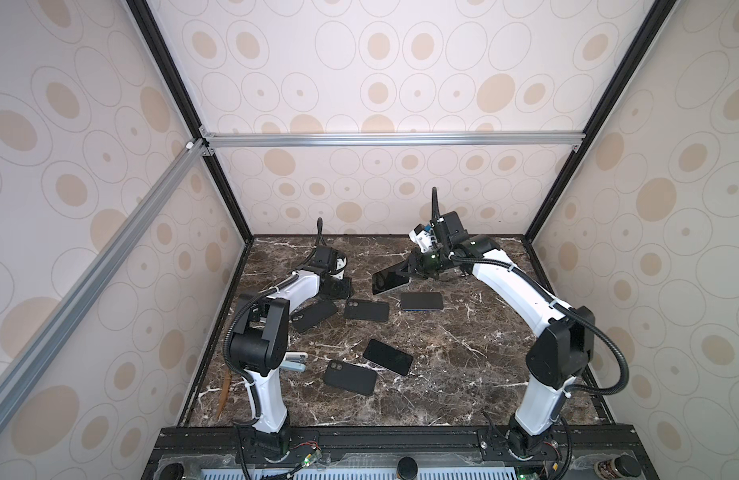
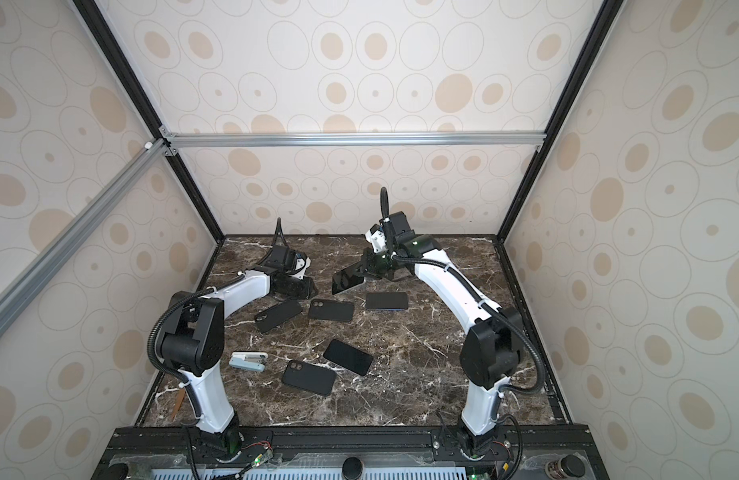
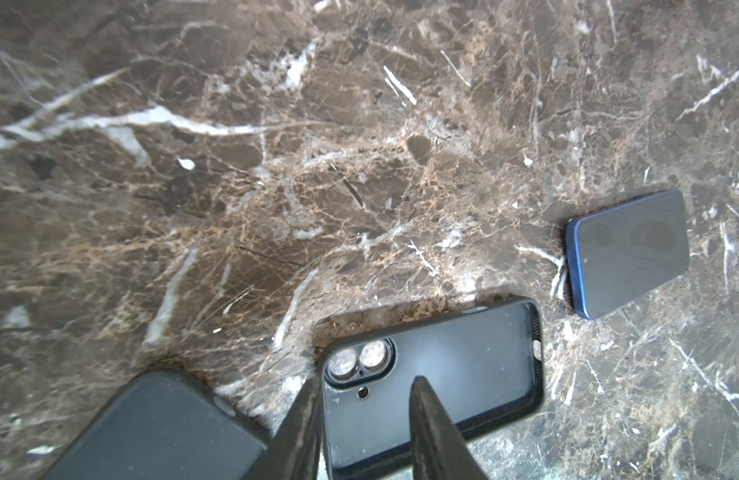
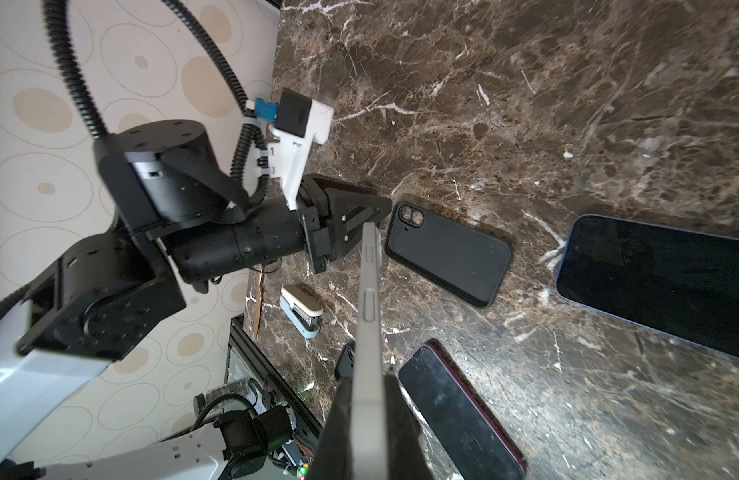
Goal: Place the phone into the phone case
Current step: 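Carry the phone with the right gripper down toward the case held by the left gripper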
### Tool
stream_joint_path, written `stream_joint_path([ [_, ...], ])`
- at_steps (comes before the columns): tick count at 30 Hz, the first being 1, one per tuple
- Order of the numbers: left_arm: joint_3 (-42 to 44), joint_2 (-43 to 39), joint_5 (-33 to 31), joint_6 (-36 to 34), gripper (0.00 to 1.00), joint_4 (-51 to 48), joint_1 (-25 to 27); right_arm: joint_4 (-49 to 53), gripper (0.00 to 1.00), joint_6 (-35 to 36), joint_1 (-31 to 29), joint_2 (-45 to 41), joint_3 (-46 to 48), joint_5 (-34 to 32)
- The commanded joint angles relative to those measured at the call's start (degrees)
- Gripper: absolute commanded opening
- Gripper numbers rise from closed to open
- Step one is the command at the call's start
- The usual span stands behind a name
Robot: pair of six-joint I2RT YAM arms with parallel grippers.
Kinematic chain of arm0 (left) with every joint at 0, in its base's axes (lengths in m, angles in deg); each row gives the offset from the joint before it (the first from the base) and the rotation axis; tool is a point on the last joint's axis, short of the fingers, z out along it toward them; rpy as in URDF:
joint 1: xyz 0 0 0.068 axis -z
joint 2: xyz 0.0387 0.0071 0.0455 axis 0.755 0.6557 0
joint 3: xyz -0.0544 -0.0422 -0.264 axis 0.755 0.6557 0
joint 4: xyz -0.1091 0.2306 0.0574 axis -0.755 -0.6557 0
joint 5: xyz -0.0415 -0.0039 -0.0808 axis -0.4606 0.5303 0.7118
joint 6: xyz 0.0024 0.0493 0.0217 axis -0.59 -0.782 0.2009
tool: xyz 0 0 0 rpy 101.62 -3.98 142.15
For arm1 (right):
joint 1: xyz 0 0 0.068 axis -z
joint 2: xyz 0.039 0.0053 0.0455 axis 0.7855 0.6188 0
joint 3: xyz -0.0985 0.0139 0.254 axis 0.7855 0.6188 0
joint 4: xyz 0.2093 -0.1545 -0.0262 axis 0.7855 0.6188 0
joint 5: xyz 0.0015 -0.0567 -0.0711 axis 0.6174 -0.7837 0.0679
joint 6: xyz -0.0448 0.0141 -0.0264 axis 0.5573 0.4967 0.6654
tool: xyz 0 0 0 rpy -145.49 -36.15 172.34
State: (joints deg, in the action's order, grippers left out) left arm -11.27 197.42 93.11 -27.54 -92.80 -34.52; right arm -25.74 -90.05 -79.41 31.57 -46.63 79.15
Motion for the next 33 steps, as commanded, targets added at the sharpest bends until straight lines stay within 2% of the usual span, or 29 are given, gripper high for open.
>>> stream_joint_path([
  [1,1.45,-2.84,-1.23,-2.23,0.36,0.99,-0.26,-2.14,0.00,-3.12,-1.83,2.43,-1.41,1.72],
  [6,5.12,-4.82,1.40,-0.53,0.35,3.04,-0.36,-7.50,0.00,-7.73,-3.29,6.97,0.09,1.96],
  [14,7.47,-3.76,6.08,3.07,0.36,6.79,-0.42,-27.06,0.00,-18.83,-4.23,7.83,13.03,1.58],
  [24,10.20,-3.19,1.54,4.15,0.37,8.37,-0.41,-32.90,0.00,-21.11,-5.68,11.00,15.14,1.10],
  [33,12.42,-1.75,4.40,5.54,0.37,9.74,-0.35,-34.97,0.00,-20.92,-5.64,12.23,18.76,2.15],
])
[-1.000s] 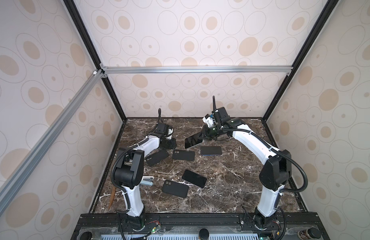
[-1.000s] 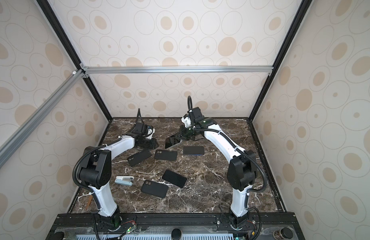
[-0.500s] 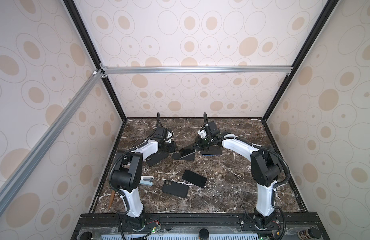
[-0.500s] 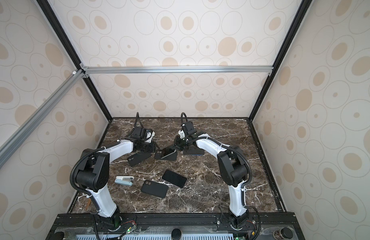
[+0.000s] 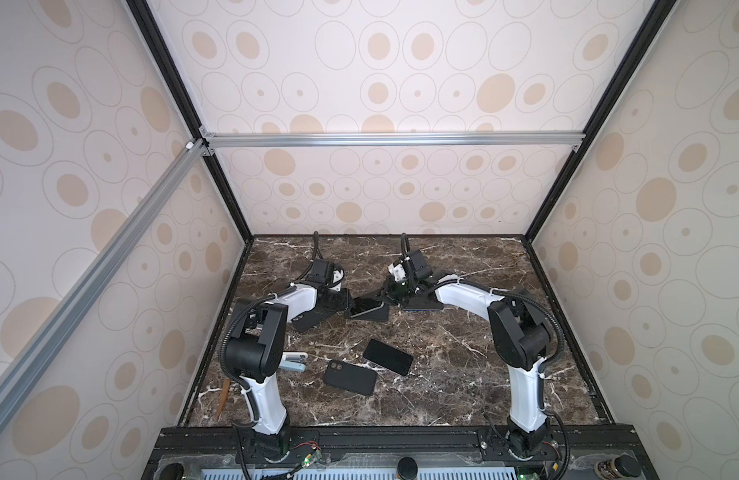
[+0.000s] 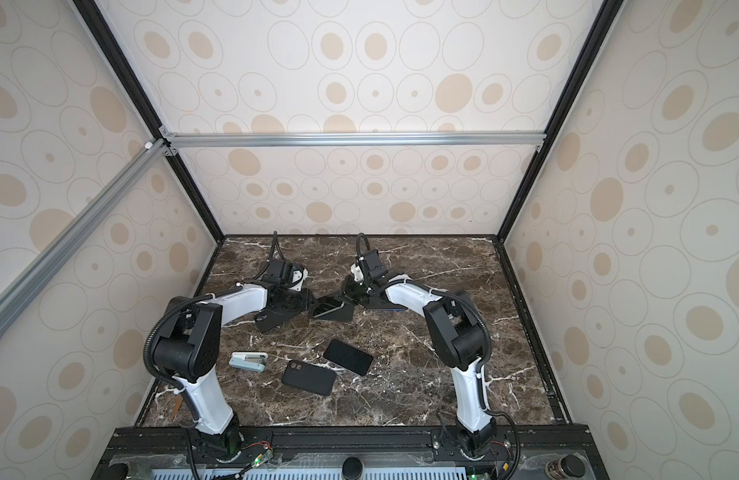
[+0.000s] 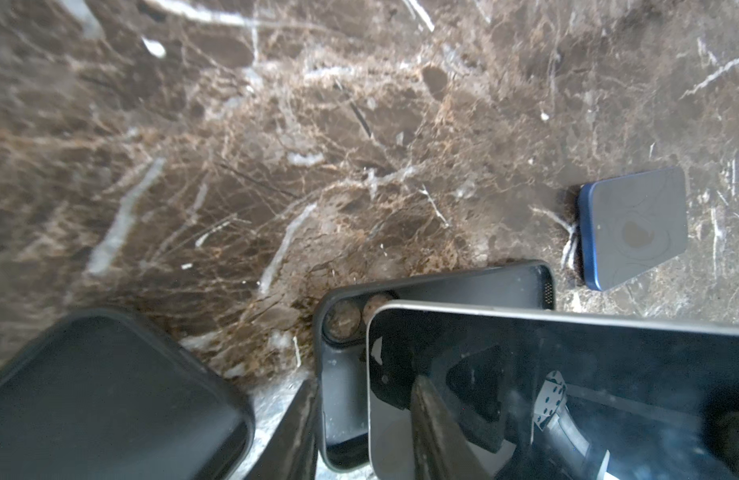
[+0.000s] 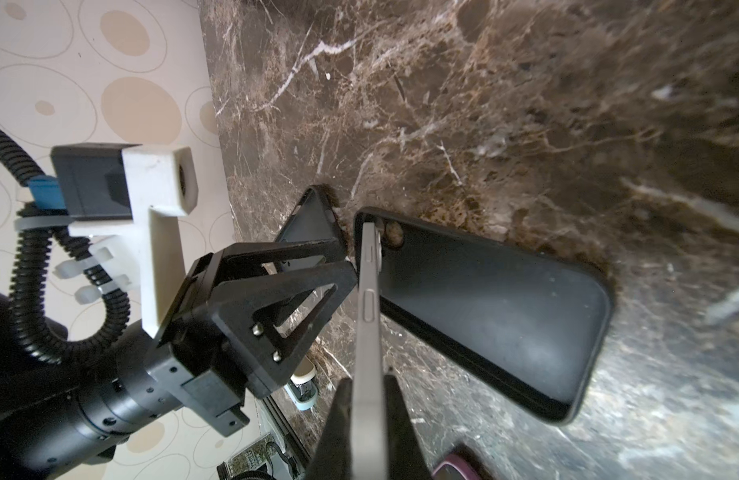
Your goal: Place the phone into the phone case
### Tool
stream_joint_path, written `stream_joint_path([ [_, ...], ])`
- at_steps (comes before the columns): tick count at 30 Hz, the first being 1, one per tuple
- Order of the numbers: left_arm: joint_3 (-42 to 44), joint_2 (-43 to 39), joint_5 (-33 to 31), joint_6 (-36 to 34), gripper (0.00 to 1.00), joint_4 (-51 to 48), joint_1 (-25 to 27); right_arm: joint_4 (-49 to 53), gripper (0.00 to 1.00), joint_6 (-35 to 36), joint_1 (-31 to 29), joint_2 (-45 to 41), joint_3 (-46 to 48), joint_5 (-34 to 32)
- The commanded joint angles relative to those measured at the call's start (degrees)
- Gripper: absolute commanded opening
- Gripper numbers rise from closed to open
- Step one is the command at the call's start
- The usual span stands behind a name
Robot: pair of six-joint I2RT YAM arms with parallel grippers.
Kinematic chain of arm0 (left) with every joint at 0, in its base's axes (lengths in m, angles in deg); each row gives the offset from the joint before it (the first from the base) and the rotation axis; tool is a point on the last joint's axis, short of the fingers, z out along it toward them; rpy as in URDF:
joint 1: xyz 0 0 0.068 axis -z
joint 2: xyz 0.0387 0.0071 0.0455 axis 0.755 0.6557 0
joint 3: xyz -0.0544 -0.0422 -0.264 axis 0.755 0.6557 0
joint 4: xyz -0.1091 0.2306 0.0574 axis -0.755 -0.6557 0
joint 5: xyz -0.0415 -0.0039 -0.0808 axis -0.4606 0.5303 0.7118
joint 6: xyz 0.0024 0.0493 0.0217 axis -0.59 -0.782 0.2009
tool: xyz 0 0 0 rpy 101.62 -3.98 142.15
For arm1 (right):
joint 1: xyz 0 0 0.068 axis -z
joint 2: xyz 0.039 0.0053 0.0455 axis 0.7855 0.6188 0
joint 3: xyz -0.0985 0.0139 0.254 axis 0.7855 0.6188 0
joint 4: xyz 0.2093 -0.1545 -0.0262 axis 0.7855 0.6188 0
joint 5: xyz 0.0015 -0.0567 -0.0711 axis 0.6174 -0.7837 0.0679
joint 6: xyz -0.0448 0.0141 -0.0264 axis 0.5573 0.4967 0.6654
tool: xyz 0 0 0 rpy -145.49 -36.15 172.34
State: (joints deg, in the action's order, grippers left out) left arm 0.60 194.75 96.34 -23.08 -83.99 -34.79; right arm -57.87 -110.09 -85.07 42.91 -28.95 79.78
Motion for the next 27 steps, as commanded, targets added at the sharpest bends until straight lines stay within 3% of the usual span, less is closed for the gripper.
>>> stream_joint_path([
  [1,0.39,1.23,1.70,1.10,0.37,0.94,-0.13,-3.01,0.00,-0.82,0.03,0.92,1.45,1.50],
  [15,1.96,2.36,8.78,3.96,0.36,3.51,-0.10,-3.72,0.00,0.80,1.81,0.76,6.38,2.23],
  [27,2.00,3.58,9.41,3.12,0.36,3.63,-0.14,-8.34,0.00,3.82,2.18,4.29,8.61,7.10],
])
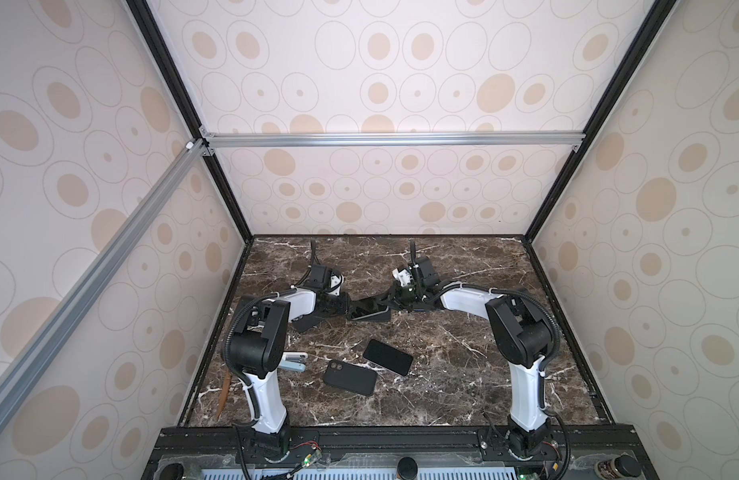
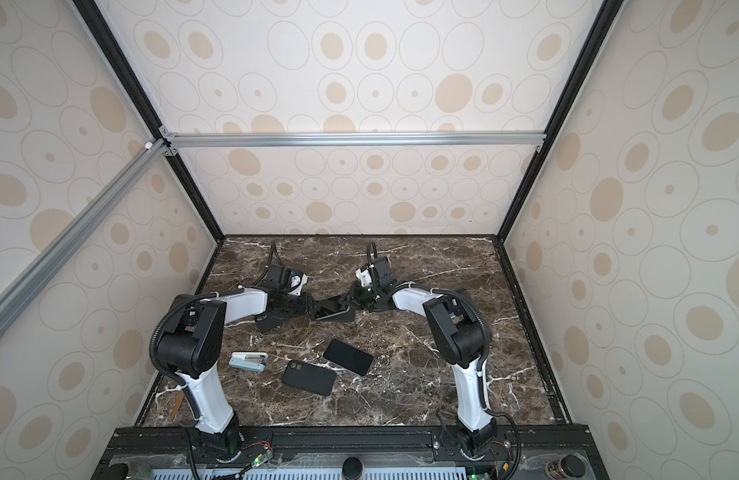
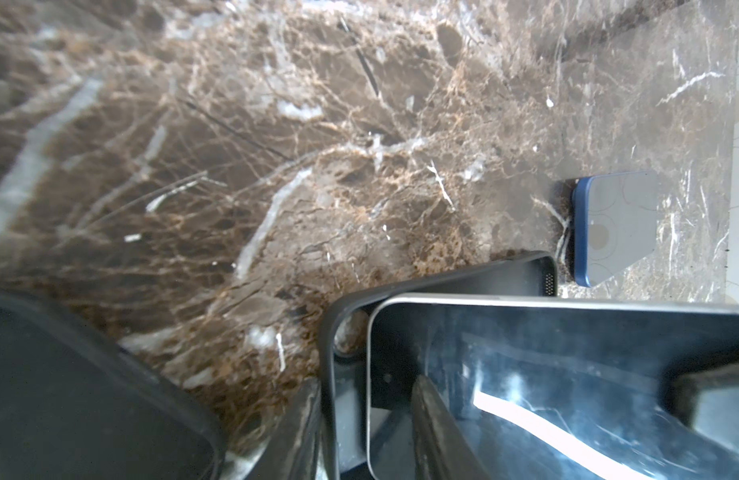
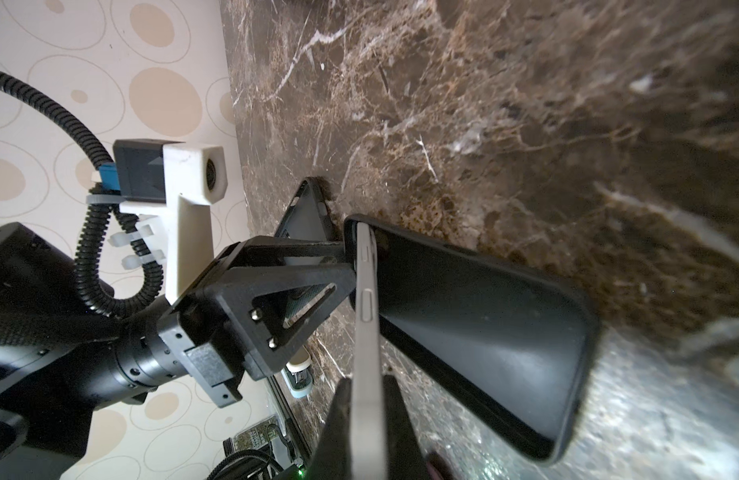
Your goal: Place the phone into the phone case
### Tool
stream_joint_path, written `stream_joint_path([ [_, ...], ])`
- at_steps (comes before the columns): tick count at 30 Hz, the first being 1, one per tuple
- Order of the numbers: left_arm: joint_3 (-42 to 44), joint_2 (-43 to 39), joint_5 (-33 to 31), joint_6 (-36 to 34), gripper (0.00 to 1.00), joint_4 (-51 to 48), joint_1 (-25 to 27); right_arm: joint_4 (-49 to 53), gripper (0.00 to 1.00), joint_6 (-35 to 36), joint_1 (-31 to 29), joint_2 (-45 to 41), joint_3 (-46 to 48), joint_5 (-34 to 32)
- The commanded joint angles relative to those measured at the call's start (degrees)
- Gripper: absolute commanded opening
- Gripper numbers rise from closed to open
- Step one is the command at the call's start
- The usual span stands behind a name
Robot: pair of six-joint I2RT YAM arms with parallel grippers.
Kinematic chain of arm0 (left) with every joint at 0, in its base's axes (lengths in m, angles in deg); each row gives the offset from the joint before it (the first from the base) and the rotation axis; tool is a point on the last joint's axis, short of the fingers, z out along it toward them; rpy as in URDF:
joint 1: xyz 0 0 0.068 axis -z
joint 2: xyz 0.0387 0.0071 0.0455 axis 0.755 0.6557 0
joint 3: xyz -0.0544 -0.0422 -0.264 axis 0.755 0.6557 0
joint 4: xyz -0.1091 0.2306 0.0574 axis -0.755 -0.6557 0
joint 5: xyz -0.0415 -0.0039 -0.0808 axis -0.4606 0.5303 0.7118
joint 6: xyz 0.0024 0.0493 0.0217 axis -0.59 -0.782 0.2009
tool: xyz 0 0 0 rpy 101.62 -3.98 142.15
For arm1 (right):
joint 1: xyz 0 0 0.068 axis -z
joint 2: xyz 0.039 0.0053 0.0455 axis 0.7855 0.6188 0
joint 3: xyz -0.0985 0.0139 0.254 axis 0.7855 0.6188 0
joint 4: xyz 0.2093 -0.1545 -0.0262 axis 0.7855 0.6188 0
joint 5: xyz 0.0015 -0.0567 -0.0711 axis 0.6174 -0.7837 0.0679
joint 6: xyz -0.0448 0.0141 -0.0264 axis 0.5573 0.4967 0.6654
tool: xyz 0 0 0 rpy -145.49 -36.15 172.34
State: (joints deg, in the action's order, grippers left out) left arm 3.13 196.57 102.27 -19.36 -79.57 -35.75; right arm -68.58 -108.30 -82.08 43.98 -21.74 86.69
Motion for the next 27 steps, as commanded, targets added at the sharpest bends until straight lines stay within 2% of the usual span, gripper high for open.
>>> stream_joint_path([
  [1,-0.49,1.76,3.86,-0.55,0.36,-0.67,0.89,1.98,0.00,2.26,-0.73,3.37,1.71,0.17],
  [9,-0.48,1.93,6.08,0.22,0.36,0.05,0.97,-6.60,0.00,-1.73,-0.49,5.74,5.22,1.11],
  [18,-0.40,2.47,8.49,1.08,0.35,0.71,1.48,-7.57,0.00,-3.71,-0.59,7.62,5.91,0.24],
  [24,-0.40,2.53,6.24,0.87,0.34,-0.30,1.67,-0.27,0.00,-2.02,-0.63,7.83,4.91,-3.29],
  [27,-0.67,2.93,3.79,-0.07,0.34,-1.97,1.66,5.84,0.00,1.30,-0.64,7.18,3.45,-6.67],
])
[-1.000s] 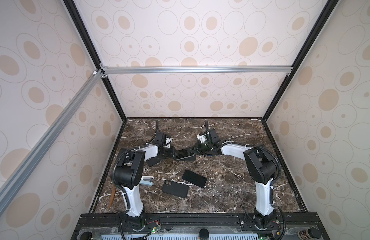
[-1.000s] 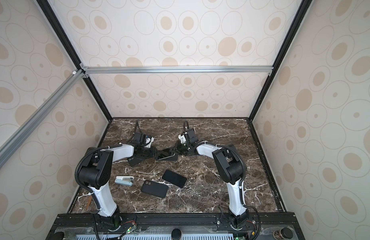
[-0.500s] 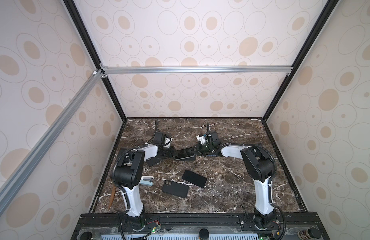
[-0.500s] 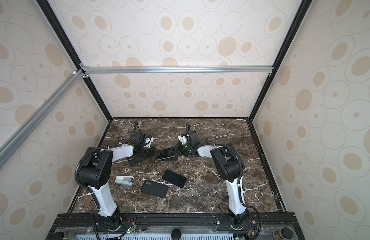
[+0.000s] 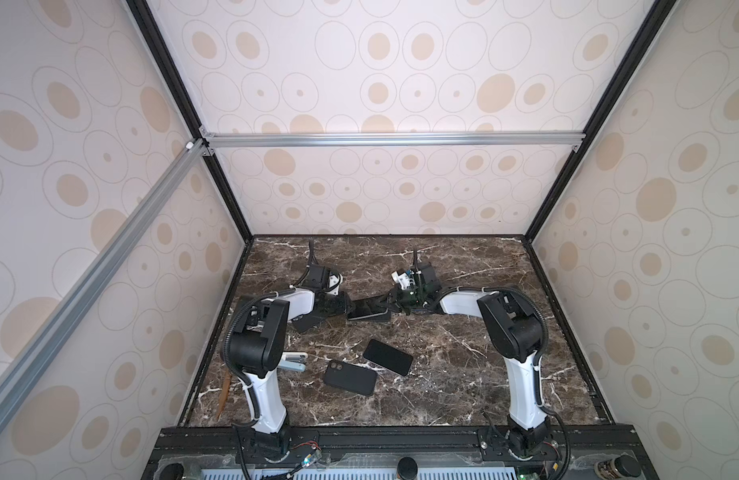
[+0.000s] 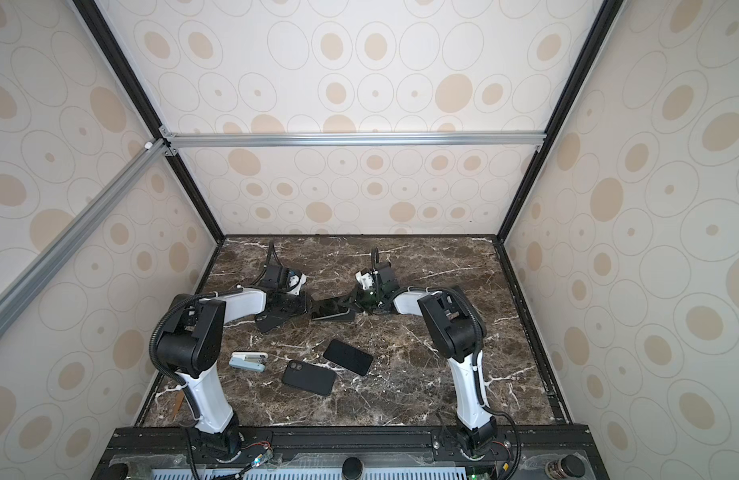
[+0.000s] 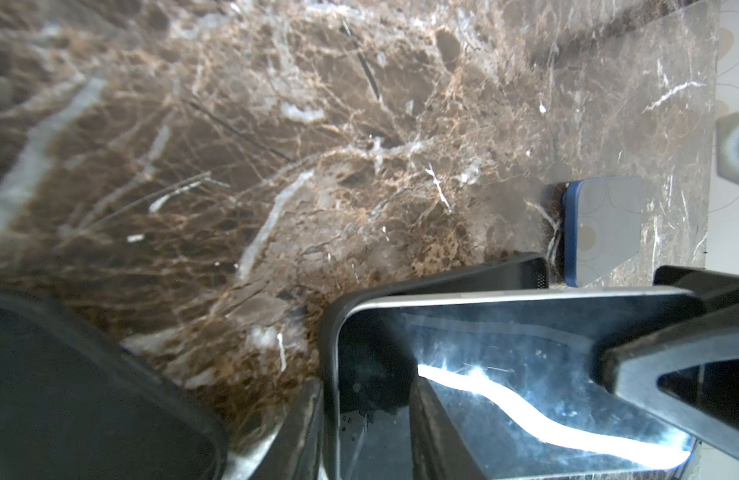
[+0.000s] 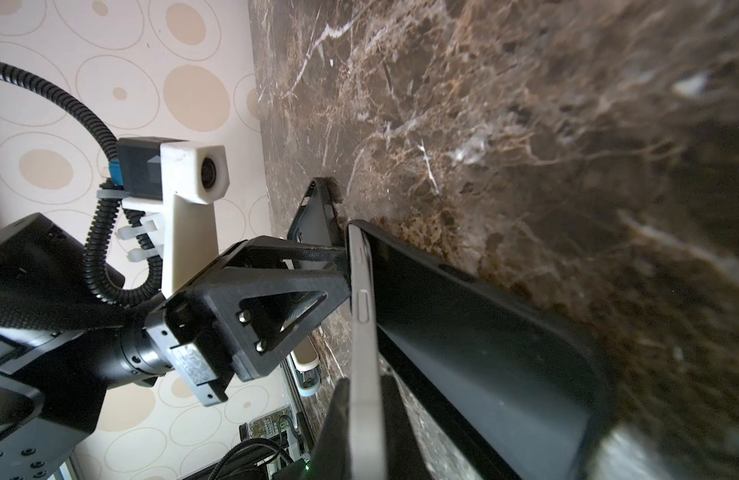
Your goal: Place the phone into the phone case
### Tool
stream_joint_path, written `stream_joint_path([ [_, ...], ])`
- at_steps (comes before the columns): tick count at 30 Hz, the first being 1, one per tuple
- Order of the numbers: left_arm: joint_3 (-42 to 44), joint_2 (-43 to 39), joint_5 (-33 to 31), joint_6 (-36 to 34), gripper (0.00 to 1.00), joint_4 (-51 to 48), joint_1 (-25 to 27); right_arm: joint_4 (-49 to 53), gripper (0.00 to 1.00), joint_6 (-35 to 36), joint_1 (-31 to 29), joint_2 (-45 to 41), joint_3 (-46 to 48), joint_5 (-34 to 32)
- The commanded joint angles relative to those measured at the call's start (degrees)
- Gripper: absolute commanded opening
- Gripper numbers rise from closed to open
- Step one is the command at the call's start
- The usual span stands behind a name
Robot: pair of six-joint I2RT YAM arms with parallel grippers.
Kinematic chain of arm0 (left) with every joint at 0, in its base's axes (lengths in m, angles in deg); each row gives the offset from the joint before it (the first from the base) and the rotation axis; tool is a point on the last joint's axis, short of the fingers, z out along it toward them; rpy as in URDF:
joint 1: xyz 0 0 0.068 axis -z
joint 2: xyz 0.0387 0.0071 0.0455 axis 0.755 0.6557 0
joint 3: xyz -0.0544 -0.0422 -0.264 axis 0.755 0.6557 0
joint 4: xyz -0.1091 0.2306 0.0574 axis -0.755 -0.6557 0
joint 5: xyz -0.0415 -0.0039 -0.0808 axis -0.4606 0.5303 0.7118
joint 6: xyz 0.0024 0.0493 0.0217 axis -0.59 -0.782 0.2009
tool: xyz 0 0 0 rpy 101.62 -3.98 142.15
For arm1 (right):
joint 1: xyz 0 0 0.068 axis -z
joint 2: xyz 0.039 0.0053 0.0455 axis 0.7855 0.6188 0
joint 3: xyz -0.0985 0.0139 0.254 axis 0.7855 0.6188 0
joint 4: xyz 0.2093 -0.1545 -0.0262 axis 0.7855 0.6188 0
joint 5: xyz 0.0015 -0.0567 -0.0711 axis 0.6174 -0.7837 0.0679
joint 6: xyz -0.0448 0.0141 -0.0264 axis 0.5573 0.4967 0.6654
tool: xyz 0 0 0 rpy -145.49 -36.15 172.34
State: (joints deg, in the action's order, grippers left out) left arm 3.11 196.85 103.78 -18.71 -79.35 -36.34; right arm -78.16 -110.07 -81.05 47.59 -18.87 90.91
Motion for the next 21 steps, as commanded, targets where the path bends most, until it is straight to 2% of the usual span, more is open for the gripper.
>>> stream_joint_path([
  [1,-0.81,2.91,1.73,-1.11,0.34,-2.72,2.25,17.12,0.00,3.77,-1.67,3.37,0.02,-11.56],
  [5,-2.67,4.49,-1.19,-3.76,0.33,-6.59,2.18,22.24,0.11,5.22,-1.82,3.16,-2.88,-12.27],
  [10,-2.57,4.72,-1.39,-4.11,0.30,-6.86,2.25,25.59,0.20,5.92,-1.92,2.04,-4.90,-13.98],
  [17,-3.29,5.44,-4.91,-5.41,0.29,-8.55,2.25,30.98,0.26,7.79,-1.93,1.50,-10.19,-15.44],
  [21,-4.16,5.35,-6.76,-6.87,0.30,-9.95,2.25,37.50,0.28,10.50,-2.06,4.23,-15.21,-15.93],
])
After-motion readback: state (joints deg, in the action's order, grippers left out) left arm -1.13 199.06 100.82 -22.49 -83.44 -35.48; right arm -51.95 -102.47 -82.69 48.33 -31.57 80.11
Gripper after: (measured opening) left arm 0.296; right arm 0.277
